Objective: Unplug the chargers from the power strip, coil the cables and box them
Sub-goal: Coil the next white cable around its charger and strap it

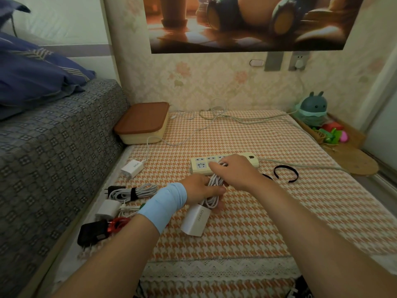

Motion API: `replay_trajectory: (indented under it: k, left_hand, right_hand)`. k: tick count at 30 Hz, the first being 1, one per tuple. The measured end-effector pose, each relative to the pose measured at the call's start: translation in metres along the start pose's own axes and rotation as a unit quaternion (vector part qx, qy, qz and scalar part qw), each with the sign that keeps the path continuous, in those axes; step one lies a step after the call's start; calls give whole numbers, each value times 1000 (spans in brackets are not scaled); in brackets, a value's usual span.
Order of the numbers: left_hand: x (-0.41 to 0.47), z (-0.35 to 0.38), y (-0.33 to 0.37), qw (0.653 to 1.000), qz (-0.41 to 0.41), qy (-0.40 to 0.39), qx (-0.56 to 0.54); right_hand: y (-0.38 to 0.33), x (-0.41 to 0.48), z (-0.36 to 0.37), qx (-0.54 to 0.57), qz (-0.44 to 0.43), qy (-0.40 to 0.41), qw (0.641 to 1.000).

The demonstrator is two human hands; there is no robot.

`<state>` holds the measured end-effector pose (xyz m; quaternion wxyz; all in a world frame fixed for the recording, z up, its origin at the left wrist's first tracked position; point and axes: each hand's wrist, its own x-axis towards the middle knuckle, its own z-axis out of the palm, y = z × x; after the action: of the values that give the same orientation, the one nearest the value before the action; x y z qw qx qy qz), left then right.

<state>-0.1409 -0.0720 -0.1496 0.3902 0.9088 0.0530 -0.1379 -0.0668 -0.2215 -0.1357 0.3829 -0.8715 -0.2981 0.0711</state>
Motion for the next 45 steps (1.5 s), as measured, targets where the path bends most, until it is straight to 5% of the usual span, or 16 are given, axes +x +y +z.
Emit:
replay_trajectory:
  k: [4, 11, 14, 16, 23, 26, 28, 30, 34, 38, 42, 45]
  left_hand:
    - [-2, 0, -1, 986, 7, -62, -156]
    - [0, -11, 15, 955, -9, -20, -295]
    - [-6, -4, 28, 997, 9, -5, -78]
    - [-8, 6, 39, 994, 57, -15, 87]
    - [9, 22, 57, 985, 57, -19, 160]
    - [16, 16, 52, 995, 34, -34, 91]
    - [20, 11, 40, 999, -11, -44, -25]
    - [22, 7, 28, 982, -40, -61, -176]
    - [21, 4, 18, 930, -39, -69, -358]
    - [19, 9, 11, 908, -16, -92, -407]
    - [21, 11, 1, 906, -7, -79, -417]
    - [23, 8, -5, 905, -18, -56, -422]
  right_hand:
    - [-3, -2, -8, 24, 12, -8, 1000]
    - [8, -3, -13, 62, 53, 0, 997]
    - [11, -5, -16, 72, 83, -12, 994]
    - [12, -5, -17, 81, 110, -10, 991]
    - [18, -14, -29, 135, 158, -10, 978]
    - [30, -17, -43, 149, 155, 3, 977]
    - [49, -14, -51, 39, 131, 56, 989]
    - [75, -13, -57, -81, 108, 91, 987]
    - [98, -13, -58, -207, 88, 27, 974]
    - [99, -4, -45, -318, 29, -35, 947]
    - [97, 9, -30, -392, 57, -50, 917]
    - [96, 10, -26, -365, 63, -36, 928]
